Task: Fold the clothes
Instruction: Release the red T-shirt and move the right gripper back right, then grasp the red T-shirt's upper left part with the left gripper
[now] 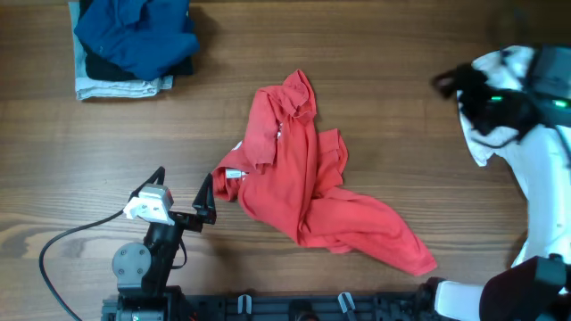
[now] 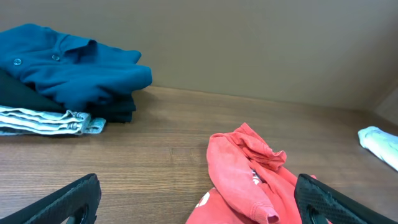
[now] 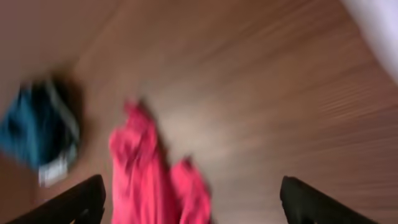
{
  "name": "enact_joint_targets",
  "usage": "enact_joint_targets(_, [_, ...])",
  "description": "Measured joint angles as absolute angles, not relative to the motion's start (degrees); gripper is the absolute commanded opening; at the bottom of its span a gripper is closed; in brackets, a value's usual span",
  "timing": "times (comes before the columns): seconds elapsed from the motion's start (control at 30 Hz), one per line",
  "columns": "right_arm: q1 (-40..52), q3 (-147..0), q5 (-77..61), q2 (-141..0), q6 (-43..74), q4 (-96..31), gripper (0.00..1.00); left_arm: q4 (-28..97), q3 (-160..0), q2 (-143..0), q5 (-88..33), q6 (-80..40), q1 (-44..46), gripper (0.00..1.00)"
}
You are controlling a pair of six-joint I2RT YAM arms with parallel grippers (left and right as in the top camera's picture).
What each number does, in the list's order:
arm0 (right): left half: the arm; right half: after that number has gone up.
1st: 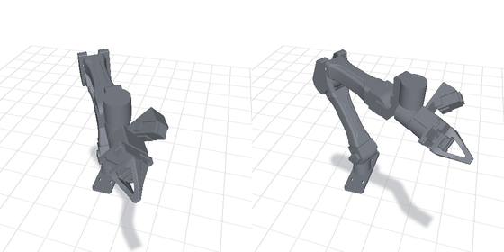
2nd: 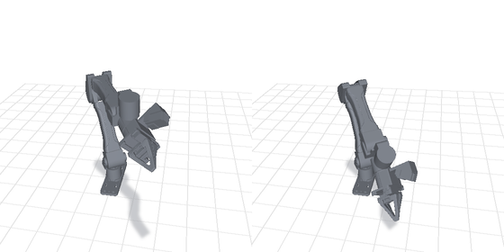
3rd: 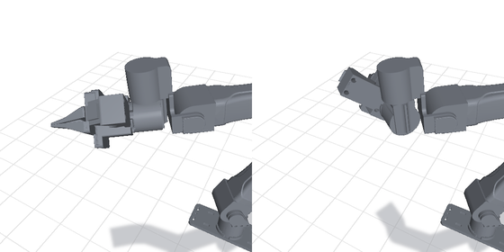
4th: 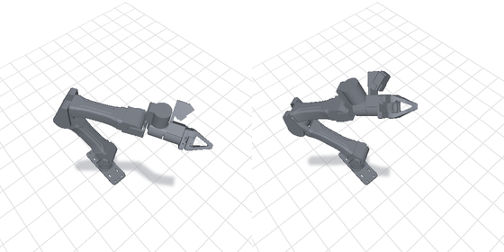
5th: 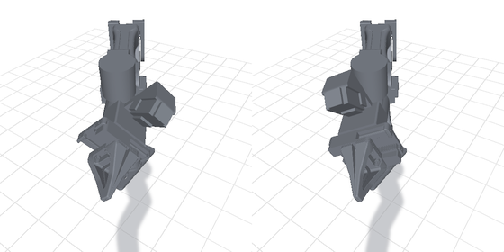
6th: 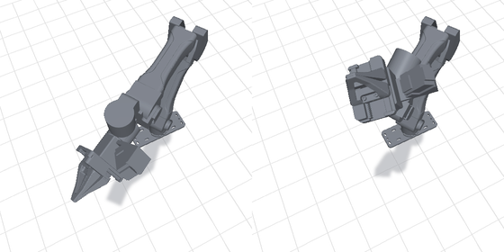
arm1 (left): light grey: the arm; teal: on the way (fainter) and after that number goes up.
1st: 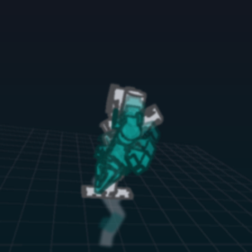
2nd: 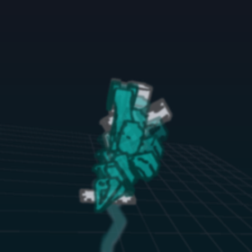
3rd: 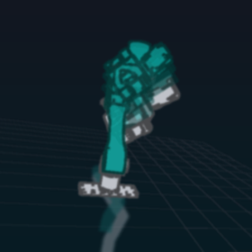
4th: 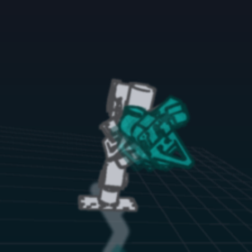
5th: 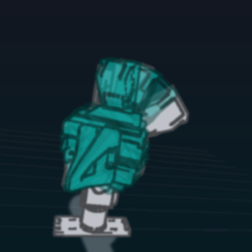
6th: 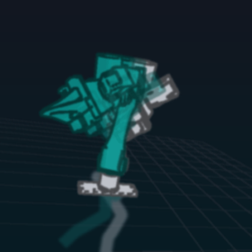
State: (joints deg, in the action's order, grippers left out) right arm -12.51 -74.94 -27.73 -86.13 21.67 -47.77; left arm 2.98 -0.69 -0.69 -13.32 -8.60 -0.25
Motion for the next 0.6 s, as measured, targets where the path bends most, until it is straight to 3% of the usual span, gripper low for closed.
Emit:
enact_joint_targets(0.07, [-7.5, -74.9, -28.1, -86.1, 20.8, -49.0, 1.00, 3.0, -0.7, -0.7, -13.3, -8.6, -0.3, 1.00])
enact_joint_targets(0.23, [0.7, -74.9, -28.3, -86.2, 19.6, -52.9, 0.99, 3.0, -0.7, -0.7, -13.3, -8.6, -0.3, 1.00])
enact_joint_targets(0.6, [6.7, -74.9, -27.1, -88.0, 19.1, -57.6, 1.00, 3.4, -0.7, -0.7, -9.2, -8.6, -0.3, 1.00])
